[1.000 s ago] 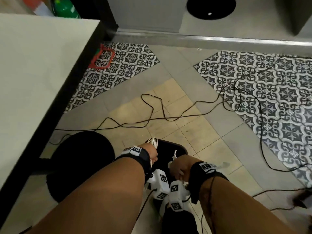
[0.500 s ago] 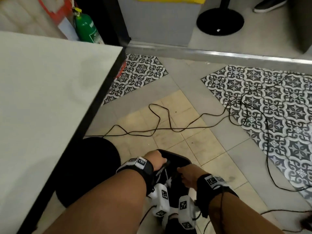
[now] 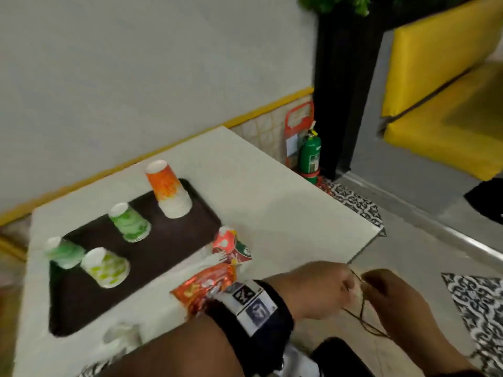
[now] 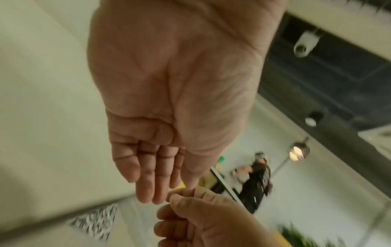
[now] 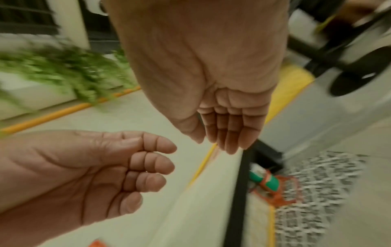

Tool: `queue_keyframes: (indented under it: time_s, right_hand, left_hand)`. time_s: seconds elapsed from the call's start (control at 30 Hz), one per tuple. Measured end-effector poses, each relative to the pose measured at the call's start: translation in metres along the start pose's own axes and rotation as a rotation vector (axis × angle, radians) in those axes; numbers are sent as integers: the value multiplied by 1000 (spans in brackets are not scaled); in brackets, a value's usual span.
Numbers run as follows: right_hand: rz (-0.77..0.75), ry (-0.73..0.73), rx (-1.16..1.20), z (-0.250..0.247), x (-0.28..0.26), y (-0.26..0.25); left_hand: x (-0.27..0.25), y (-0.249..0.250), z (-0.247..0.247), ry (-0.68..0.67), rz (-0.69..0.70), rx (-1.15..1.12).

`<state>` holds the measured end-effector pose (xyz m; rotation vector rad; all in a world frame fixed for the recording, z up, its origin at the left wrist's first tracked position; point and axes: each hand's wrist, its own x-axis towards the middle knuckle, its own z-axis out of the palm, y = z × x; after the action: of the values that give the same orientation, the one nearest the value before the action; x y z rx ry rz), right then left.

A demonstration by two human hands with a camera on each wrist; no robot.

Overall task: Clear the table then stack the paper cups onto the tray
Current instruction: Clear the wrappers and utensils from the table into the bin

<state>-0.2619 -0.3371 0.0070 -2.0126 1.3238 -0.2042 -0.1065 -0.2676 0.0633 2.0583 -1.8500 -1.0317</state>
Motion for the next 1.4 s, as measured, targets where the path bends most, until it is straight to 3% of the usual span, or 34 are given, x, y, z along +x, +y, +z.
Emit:
queue_keyframes:
  time_s: [0.13, 0.23, 0.33, 0.5, 0.67, 1.03, 1.13, 1.27, 1.4]
  right_hand:
    - [-430, -92, -85, 20, 1, -101]
    - [-673, -239, -207, 52, 14, -151]
    - [-770, -298, -362, 82, 41, -186]
    - [-751, -357, -486, 130, 83, -209]
    - [-586, -358, -475, 155, 93, -207]
    - [-417, -232, -366, 137, 104, -172]
    - [-454, -239, -359, 134, 97, -168]
    - [-603, -333, -626, 140, 86, -164]
    - [-611, -204, -663, 146, 83, -157]
  left_hand:
    - [-88, -67, -42, 331, -142, -64]
    - [-139, -119, -45, 549, -341, -132]
    - [-165, -158, -28, 603, -507, -80]
    - [-168, -198, -5, 587, -589, -86]
    - [-158, -222, -10, 599, -668, -13]
    - [-120, -231, -7, 467, -697, 226]
    - [-116, -228, -4, 429, -680, 320]
    - [-113, -225, -9, 412, -649, 369]
    - [-108, -224, -7, 350, -603, 360]
